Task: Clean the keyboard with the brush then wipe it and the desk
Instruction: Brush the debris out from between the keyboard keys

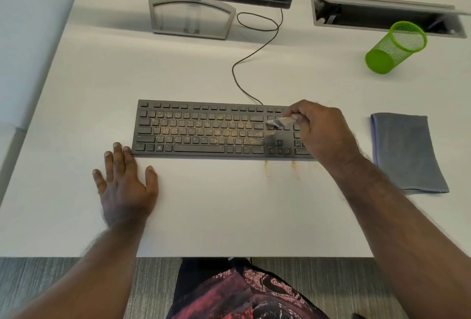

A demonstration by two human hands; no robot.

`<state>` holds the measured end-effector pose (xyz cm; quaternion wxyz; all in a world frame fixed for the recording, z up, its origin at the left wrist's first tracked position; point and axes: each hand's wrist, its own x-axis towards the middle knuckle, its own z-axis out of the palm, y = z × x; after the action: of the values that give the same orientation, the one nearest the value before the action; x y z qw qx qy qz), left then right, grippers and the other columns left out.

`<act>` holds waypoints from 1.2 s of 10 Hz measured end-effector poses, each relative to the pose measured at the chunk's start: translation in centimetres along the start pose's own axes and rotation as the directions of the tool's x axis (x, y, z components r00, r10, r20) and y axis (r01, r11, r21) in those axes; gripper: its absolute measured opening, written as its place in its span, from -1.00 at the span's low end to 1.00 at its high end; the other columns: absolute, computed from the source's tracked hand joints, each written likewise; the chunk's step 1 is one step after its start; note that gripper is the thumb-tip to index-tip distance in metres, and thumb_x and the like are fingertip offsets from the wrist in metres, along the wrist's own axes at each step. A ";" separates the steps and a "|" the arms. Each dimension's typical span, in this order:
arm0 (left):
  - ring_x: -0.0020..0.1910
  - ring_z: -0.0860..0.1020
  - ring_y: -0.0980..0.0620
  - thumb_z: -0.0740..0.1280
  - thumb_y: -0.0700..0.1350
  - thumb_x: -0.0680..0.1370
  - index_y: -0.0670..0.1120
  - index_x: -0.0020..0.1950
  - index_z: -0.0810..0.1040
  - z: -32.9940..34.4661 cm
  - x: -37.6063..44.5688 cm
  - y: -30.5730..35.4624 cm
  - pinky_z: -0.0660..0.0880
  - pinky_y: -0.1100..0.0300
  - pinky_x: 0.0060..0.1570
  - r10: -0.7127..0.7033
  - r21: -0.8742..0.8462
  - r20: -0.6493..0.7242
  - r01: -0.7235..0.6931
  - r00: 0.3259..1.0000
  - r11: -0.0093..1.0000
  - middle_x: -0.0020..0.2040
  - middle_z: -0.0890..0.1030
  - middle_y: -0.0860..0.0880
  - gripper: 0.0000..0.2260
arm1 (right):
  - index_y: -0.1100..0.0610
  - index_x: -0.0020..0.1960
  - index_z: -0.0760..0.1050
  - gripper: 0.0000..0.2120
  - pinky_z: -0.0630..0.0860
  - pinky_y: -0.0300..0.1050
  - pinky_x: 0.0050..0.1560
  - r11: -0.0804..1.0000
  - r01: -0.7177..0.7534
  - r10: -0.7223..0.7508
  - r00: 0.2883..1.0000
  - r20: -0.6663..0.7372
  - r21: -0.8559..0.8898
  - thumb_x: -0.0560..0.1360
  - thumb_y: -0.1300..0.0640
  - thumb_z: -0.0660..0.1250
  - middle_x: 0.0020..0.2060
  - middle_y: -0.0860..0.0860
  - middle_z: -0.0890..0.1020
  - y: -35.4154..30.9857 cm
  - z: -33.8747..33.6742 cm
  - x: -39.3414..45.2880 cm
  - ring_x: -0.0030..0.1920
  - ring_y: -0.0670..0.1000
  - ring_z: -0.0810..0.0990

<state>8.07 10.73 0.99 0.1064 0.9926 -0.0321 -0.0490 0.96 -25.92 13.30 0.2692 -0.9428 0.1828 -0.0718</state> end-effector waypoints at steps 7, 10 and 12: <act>0.66 -0.02 -0.08 -0.02 0.17 0.58 -0.17 0.66 0.10 0.0 0.0 0.0 -0.13 -0.16 0.60 0.003 0.000 -0.005 -0.003 1.000 1.000 0.68 0.03 -0.08 -0.29 | 0.06 0.10 0.59 -0.80 0.58 -0.06 -0.09 0.998 -0.036 0.038 0.999 -0.038 0.049 0.62 0.18 0.20 -0.08 -0.04 0.68 -1.5 0.6 1.9 -0.17 -0.03 0.59; 0.66 -0.04 -0.07 -0.01 0.18 0.58 -0.16 0.66 0.09 0.1 0.0 0.0 -0.15 -0.14 0.60 -0.001 -0.005 -0.006 0.001 1.000 1.000 0.69 0.01 -0.06 -0.29 | 0.05 0.13 0.57 -0.78 0.58 -0.05 -0.06 0.997 -0.082 0.082 0.996 -0.038 0.004 0.63 0.17 0.17 -0.06 -0.03 0.69 -2.4 0.4 2.1 -0.11 0.01 0.63; 0.66 -0.03 -0.07 0.00 0.17 0.58 -0.16 0.66 0.11 0.1 0.0 0.0 -0.16 -0.13 0.60 -0.001 -0.012 -0.010 0.001 1.000 1.000 0.69 0.02 -0.06 -0.30 | -0.01 0.05 0.58 -0.79 0.47 -0.14 -0.17 0.991 -0.063 0.073 0.994 0.085 -0.118 0.63 0.15 0.17 -0.21 -0.13 0.60 -2.4 -0.1 1.2 -0.32 -0.15 0.48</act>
<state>8.07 10.70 0.88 0.1123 0.9922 -0.0308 -0.0445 2.79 -24.56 14.67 0.2244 -0.9523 0.2065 -0.0100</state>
